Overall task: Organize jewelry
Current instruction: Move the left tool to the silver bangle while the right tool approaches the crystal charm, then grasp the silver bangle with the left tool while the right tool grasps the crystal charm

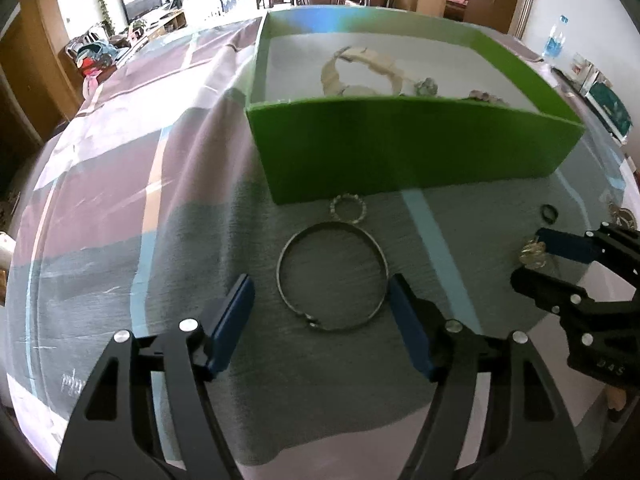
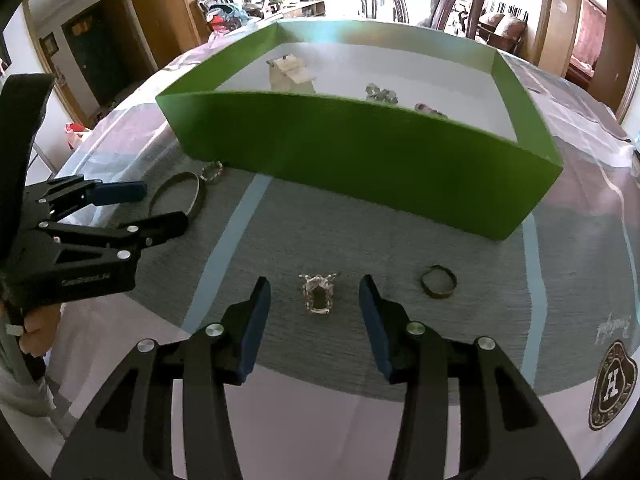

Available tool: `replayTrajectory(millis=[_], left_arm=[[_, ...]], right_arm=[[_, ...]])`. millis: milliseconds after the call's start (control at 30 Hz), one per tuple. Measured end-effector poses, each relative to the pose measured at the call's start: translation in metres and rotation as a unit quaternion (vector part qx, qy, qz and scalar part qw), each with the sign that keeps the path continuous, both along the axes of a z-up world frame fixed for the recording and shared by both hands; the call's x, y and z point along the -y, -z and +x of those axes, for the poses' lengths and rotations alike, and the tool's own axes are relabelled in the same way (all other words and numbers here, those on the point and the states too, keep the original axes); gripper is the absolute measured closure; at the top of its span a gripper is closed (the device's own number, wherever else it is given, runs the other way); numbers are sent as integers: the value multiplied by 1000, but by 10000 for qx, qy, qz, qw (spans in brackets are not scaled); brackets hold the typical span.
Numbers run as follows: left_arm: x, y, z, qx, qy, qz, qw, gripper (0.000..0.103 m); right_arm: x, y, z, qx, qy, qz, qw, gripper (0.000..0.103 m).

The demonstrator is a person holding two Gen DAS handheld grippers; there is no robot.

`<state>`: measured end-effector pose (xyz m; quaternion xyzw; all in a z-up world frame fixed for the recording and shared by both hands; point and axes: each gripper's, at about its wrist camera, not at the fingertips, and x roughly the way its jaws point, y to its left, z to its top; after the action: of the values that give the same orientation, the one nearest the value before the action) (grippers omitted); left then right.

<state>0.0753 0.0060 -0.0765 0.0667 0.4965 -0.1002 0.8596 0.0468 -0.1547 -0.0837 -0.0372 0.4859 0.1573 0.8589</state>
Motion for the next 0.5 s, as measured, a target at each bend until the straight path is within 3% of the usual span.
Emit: replayTrajectory(millis=[200,300,333,400,500], left_arm=[[-1,0,1,90,68,-52,9999,33],[-5,0,2,171,10,-73,9998,44],[-6,0,2,165,-9,-89,9998,44],[-9,0,3,201,-29,-93,9998,44],[-13,1,6,228,-101,-88,9996,44]], right_arm=[[-4,0,-3,137,-50,-139,9998,57],[-8,3,-5,220,-81,-246,9994,57],[-8,3,-6,251,-103,-266,9993,59],[-8,3,-7,297,-120,-305,9990,72],[-6,4,-7,295,-115,-263,9992,73]])
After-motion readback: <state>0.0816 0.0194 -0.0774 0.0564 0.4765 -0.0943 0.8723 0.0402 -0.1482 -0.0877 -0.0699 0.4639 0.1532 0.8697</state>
